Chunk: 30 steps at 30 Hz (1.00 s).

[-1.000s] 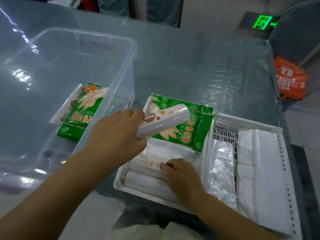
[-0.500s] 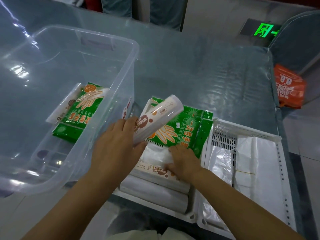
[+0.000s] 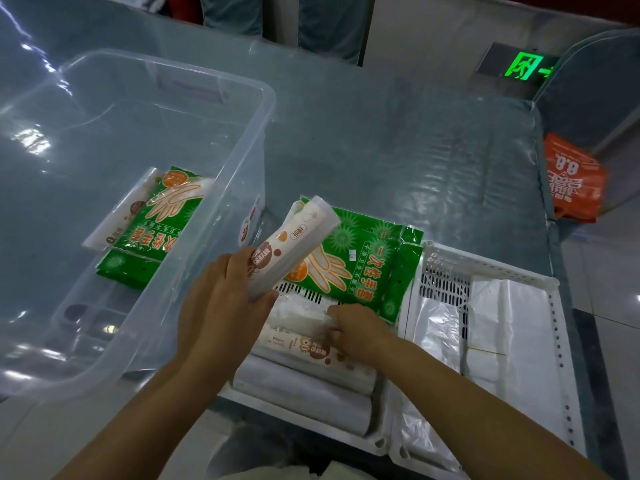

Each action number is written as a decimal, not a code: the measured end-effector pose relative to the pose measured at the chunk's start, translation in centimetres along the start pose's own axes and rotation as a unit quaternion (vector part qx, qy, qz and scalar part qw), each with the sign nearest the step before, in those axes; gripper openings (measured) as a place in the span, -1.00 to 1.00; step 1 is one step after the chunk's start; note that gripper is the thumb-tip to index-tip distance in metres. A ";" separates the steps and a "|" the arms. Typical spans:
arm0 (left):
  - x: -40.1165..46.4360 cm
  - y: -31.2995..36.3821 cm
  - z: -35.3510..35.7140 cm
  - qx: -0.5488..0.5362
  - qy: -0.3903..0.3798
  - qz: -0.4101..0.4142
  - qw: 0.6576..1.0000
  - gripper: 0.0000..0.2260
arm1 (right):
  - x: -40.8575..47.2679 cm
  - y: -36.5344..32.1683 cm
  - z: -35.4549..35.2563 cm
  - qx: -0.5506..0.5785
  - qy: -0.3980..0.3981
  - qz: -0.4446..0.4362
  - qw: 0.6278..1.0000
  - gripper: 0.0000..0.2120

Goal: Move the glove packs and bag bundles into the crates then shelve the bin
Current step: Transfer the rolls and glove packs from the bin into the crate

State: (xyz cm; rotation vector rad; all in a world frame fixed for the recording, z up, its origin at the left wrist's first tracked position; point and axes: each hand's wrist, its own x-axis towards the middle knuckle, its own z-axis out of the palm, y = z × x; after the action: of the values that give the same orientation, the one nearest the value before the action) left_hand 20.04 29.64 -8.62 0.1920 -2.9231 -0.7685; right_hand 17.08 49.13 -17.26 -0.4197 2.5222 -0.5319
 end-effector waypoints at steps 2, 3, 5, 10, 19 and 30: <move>0.3 -0.3 0.3 0.014 0.013 0.022 1.000 -0.48 | -0.1 0.1 -1.4 0.023 0.047 0.000 0.999 -0.84; 0.5 -0.5 0.5 0.025 0.020 0.040 0.999 -0.49 | -0.1 0.2 -2.5 0.044 0.075 0.009 0.996 -0.84; 1.0 -0.9 1.1 0.037 0.022 0.090 0.995 -0.51 | 0.0 0.9 -5.2 0.085 0.121 0.027 0.989 -0.89; 2.2 -1.1 3.4 0.056 -0.071 0.225 0.970 -0.49 | 0.8 3.8 -10.8 0.045 0.181 0.053 0.981 -0.85; 3.2 -2.4 8.6 0.177 -0.303 0.322 0.879 -0.49 | 1.7 3.8 -9.5 -0.013 0.164 0.020 0.986 -0.84; 1.0 -2.6 9.4 0.035 -0.236 0.245 0.940 -0.54 | 2.8 2.3 -6.4 -0.103 0.130 -0.020 0.986 -0.86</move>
State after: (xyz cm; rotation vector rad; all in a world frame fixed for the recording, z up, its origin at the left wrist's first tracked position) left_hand 17.93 31.75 -17.96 -0.7965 -3.2004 -0.6977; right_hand 10.81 51.83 -14.42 -0.5054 2.8396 -0.3591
